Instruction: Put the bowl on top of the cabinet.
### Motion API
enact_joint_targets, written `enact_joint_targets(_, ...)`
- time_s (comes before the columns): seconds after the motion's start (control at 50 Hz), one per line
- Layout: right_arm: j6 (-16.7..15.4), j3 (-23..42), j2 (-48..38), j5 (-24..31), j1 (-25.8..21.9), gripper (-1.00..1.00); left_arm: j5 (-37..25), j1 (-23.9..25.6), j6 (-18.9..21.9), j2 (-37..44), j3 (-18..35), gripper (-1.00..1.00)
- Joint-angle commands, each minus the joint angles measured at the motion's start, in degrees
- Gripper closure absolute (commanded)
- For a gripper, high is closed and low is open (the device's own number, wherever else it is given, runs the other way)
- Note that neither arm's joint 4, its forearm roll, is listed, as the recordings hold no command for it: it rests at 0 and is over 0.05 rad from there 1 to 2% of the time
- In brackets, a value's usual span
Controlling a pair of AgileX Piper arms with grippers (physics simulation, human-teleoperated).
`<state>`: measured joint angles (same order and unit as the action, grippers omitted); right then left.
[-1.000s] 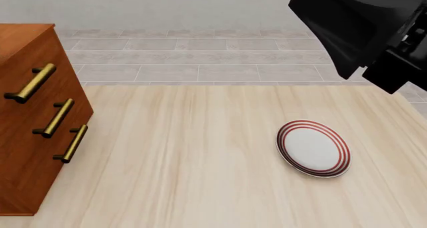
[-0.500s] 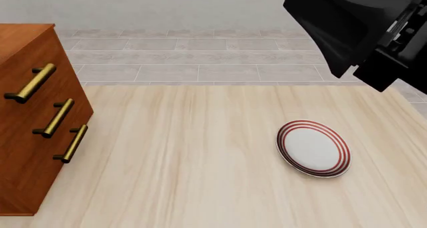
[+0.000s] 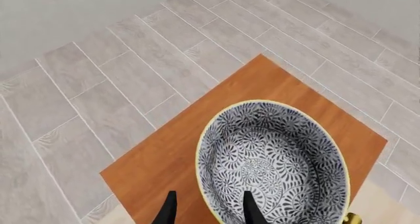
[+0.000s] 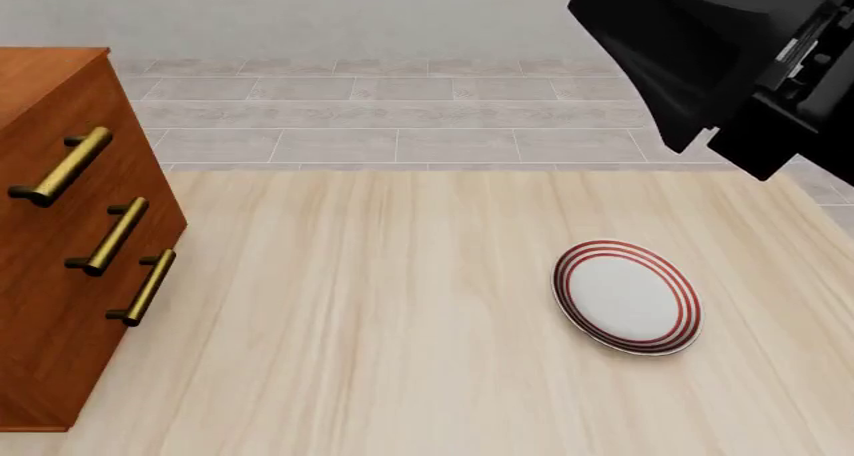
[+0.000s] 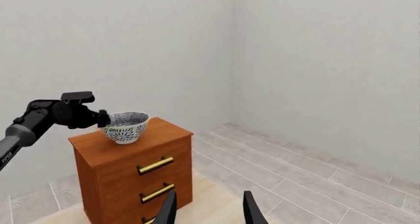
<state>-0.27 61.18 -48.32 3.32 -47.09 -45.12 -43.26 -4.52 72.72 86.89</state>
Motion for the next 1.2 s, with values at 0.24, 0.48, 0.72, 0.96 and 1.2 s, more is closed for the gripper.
enact_joint_targets(0.24,0.17,0.09,2.34,2.13,0.41,-1.0,-4.33,1.15,-0.08,2.36,9.94,-1.0)
enact_joint_targets(0.48,0.12,0.25,2.32,2.21,0.38,-1.0,-7.66,1.55,-0.88,2.23,15.7,-1.0)
enact_joint_targets(0.72,-0.01,0.43,1.83,1.81,0.3,-1.0,-11.34,3.86,-2.48,2.2,21.73,-1.0)
enact_joint_targets(0.96,-0.11,0.58,1.07,1.1,0.31,-1.0,-14.13,6.68,-3.97,1.86,26.3,-1.0)
enact_joint_targets(1.2,-0.22,0.7,0.8,0.86,0.3,-1.0,-15.1,9.58,-4.22,1.73,28.43,-1.0)
